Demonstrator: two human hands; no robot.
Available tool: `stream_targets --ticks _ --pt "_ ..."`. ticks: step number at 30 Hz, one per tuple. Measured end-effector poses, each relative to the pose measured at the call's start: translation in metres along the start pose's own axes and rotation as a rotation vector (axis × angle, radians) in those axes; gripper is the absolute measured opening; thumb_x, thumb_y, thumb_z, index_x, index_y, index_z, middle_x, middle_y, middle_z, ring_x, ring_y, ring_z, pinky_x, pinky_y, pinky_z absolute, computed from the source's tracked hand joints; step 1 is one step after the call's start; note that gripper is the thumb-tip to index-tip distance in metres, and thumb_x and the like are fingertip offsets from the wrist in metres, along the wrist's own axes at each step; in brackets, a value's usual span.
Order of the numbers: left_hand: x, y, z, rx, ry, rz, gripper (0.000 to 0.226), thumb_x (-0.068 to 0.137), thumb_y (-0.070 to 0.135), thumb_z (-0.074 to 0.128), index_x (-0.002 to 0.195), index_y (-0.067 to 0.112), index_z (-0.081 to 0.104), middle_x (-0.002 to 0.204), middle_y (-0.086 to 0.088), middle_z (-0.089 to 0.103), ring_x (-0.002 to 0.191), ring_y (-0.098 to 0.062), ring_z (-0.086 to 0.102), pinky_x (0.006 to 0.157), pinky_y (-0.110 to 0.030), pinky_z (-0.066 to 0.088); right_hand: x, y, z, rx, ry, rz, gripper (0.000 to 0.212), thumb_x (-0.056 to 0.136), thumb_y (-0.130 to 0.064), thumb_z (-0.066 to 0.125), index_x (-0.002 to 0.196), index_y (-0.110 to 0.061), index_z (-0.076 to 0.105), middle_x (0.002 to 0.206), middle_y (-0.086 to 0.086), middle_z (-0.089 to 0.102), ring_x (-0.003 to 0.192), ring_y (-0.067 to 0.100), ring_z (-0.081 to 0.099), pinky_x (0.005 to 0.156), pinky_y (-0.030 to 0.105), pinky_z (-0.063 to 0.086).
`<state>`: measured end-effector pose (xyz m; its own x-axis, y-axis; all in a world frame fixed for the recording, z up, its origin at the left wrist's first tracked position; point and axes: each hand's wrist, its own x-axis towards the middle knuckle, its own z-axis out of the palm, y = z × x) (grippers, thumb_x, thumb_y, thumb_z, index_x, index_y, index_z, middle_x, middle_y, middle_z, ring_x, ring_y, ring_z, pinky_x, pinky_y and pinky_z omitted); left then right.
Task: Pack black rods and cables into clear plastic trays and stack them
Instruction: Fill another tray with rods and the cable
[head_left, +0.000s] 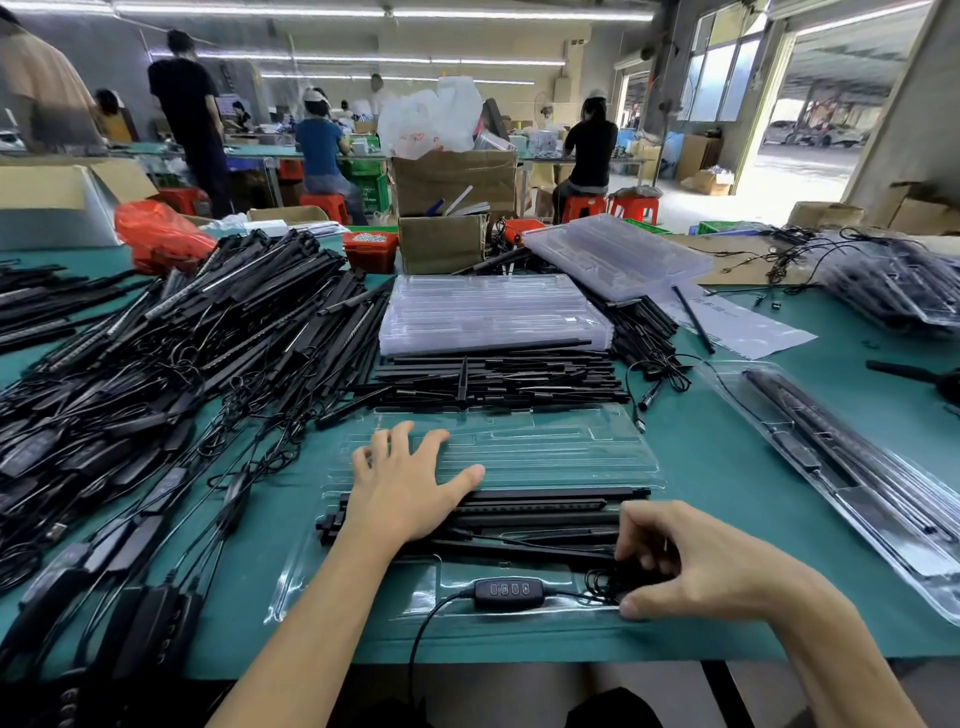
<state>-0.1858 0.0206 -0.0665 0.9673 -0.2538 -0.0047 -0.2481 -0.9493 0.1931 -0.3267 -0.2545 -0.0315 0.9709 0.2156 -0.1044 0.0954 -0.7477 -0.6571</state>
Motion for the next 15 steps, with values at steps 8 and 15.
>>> stream_targets --ticks 8,15 --pt "0.003 -0.001 0.002 -0.007 0.006 0.000 0.077 0.085 0.086 0.022 0.149 0.043 0.028 0.160 -0.005 0.019 0.148 -0.026 0.008 0.117 -0.050 0.009 0.012 0.001 -0.004 0.075 -0.073 0.037 0.024 0.067 -0.020 0.082 0.075 -0.023 0.060 0.060 -0.013 0.052 0.058 0.006 0.045 0.056 0.022 0.037" --pt "0.004 -0.002 0.003 0.005 0.003 -0.004 0.078 0.084 0.087 0.021 0.149 0.044 0.028 0.161 -0.005 0.019 0.148 -0.027 0.008 0.117 -0.051 0.010 0.013 0.001 0.000 0.065 -0.058 0.021 0.040 0.075 -0.046 0.081 0.067 -0.022 0.050 0.060 -0.009 0.048 0.058 0.008 0.041 0.057 0.026 0.035"
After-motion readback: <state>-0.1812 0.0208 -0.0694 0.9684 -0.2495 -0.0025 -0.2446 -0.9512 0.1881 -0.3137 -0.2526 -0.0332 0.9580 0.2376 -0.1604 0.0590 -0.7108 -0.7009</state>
